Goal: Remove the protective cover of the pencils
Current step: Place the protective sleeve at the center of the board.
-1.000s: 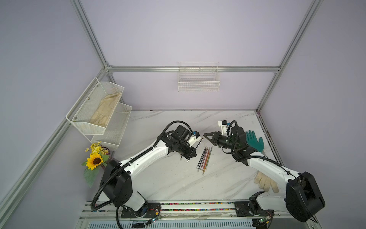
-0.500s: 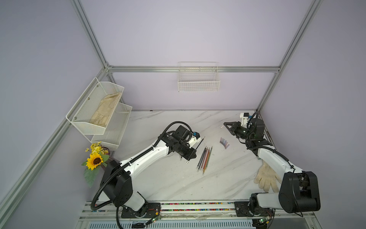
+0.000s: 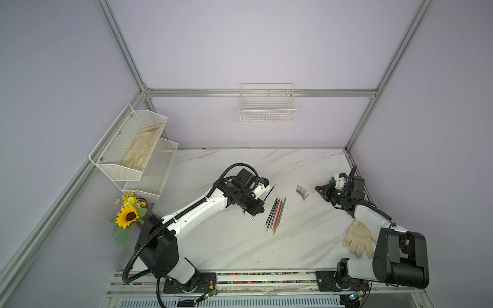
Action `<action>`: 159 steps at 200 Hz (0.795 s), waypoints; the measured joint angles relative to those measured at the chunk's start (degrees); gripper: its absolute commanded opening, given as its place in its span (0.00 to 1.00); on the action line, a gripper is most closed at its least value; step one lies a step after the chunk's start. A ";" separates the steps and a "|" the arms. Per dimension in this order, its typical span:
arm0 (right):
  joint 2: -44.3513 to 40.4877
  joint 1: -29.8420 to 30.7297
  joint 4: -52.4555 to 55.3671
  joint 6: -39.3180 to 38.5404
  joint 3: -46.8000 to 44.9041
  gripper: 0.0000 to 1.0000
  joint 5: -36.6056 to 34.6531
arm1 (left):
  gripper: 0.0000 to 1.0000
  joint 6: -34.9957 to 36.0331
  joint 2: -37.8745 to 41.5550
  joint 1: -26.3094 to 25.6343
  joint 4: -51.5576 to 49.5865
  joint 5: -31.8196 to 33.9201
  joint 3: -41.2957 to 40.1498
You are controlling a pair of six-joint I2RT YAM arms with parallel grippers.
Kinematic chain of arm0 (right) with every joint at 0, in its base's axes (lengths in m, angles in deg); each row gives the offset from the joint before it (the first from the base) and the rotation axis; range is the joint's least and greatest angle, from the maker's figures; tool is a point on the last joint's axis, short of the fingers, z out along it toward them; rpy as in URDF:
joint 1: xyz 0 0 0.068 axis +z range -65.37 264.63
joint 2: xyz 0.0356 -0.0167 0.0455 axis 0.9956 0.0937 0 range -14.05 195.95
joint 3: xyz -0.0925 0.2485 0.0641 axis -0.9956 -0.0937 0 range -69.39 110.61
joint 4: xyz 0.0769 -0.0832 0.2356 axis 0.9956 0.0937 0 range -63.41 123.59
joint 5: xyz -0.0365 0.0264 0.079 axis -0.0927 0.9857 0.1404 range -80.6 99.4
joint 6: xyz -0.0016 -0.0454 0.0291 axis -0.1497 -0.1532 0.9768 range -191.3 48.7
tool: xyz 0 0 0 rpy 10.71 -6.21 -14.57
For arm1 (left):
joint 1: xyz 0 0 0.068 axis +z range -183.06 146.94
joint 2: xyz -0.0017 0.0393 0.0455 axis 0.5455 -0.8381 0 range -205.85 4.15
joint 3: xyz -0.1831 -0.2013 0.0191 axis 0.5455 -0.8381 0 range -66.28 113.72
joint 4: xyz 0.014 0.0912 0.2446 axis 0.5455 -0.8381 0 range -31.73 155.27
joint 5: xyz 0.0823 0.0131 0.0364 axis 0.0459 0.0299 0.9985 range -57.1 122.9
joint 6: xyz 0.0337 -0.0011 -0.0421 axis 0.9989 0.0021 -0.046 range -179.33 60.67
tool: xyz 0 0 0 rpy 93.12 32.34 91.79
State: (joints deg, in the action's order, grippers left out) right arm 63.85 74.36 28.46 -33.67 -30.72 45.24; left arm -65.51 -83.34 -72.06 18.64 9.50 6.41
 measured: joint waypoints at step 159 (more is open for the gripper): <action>13.88 -1.57 -5.97 -1.99 -3.13 0.15 1.53 | 0.00 0.00 0.02 0.00 -0.31 0.00 0.00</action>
State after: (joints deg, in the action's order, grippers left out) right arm 77.73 72.79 22.49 -35.66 -33.84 46.77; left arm -65.51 -83.31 -72.06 18.34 9.50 6.41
